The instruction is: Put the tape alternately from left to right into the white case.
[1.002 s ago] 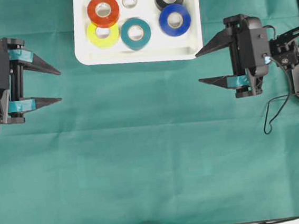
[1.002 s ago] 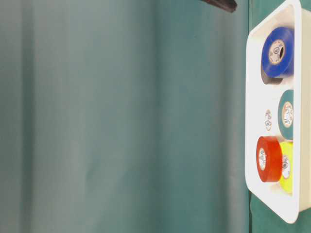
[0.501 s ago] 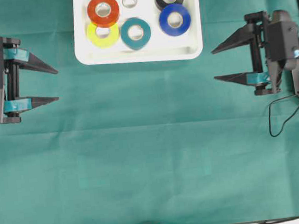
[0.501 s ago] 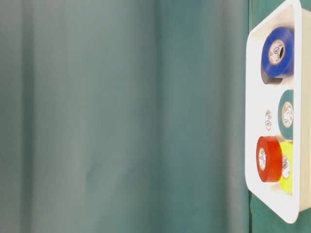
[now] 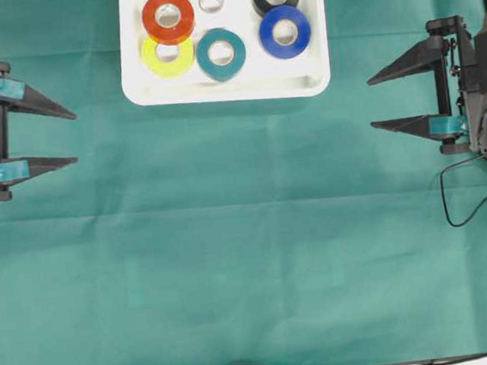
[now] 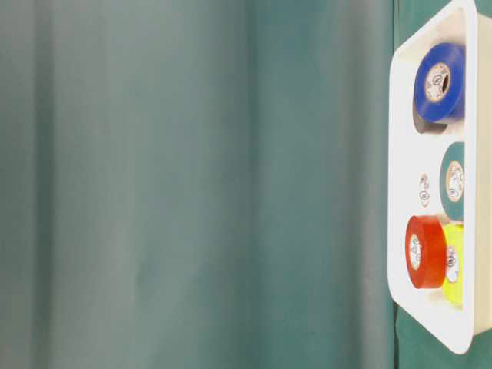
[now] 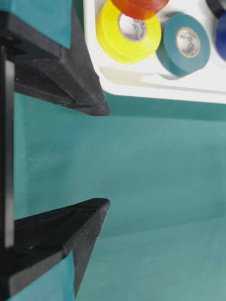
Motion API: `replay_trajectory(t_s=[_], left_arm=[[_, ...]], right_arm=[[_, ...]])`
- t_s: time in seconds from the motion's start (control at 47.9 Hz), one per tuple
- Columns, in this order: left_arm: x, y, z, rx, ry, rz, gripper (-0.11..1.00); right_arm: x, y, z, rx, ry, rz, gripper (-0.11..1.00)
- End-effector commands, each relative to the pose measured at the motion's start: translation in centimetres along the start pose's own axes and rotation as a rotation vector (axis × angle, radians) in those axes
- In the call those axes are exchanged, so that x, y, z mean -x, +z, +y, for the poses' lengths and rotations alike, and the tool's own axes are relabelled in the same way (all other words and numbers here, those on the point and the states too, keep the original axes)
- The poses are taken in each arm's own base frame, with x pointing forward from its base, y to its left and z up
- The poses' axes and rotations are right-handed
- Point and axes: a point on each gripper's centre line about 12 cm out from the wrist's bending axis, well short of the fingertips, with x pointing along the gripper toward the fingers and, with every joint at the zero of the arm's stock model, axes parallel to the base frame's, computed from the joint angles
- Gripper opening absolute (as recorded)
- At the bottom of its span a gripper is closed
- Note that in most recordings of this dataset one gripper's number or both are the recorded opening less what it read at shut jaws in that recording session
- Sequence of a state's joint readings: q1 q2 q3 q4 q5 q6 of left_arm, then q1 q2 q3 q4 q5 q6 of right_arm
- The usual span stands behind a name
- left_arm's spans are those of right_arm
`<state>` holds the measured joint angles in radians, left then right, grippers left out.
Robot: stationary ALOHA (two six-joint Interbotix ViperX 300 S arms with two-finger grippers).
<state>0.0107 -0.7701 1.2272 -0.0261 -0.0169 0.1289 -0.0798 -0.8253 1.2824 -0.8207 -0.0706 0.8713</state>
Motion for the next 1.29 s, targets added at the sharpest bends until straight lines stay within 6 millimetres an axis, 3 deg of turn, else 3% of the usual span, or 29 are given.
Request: replay_trajectory(t_s=[0.0,0.438,1.273], left_arm=[[0.6,0.4,0.2,0.006,0.01,-0.038,0.95],[2.9,-0.1,0.2,0.007,0.023,-0.13,0.95],[3.6,-1.2,0.1,0.009,0.029,-0.142,0.95]], right_arm=[[0.3,0.4,0.1,-0.004,0.005,-0.025,0.76],[2.0,-0.9,-0.4,-0.056,-0.036,-0.048,0.76],[2.5,-1.6,-0.5,-0.07,-0.046,-0.055,0.76]])
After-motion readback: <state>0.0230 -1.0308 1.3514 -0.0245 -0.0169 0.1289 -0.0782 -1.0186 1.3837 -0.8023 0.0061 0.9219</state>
